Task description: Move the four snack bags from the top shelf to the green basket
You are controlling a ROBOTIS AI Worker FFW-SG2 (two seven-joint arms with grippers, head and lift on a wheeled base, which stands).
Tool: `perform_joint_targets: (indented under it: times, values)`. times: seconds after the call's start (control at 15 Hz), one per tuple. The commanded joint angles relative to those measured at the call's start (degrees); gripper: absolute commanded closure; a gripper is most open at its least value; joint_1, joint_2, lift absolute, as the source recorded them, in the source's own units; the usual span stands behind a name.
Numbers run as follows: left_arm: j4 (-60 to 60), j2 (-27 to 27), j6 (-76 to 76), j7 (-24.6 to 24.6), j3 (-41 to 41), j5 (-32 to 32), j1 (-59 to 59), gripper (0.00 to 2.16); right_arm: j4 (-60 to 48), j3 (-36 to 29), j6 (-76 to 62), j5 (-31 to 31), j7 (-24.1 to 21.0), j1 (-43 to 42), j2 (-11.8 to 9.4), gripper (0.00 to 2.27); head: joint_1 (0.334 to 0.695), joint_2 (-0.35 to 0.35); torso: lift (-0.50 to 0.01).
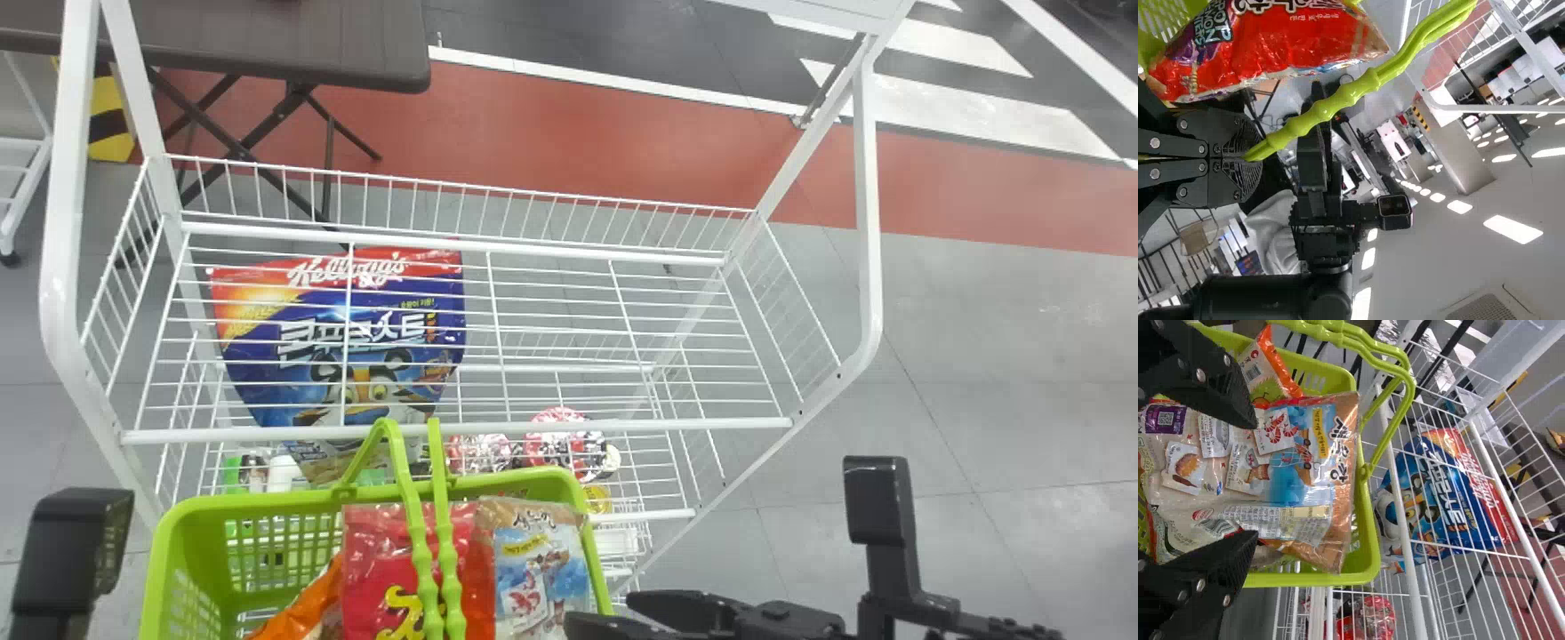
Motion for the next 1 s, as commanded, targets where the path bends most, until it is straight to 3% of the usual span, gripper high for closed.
perform_joint_targets:
  times: [0.0,0.2,0.33,0.6,0.93]
  values:
    - [0.0,0.0,0.0,-0.1,-0.1,0.1,0.0,2.08,0.5,0.7,-7.2,0.2,-0.1,0.0,1.9,0.06,0.695,-0.350,0.000]
    - [0.0,0.0,0.0,-0.3,0.0,0.2,0.2,2.08,1.7,5.6,-33.0,3.2,-1.0,1.6,1.9,0.07,0.695,-0.350,0.000]
    - [-0.1,-0.1,-0.2,-0.4,-0.2,0.2,0.6,2.08,3.2,10.2,-50.1,6.2,-4.1,3.0,1.9,0.07,0.695,-0.350,0.000]
    - [0.3,-0.2,-0.9,-0.5,-0.4,0.2,1.2,2.08,6.3,20.2,-66.8,18.8,-15.0,5.6,1.9,0.07,0.695,-0.350,0.000]
    - [1.1,-0.3,-2.8,-1.1,-0.6,0.2,2.2,2.08,13.0,21.9,-82.4,22.3,-20.2,6.9,1.9,0.07,0.695,-0.350,0.000]
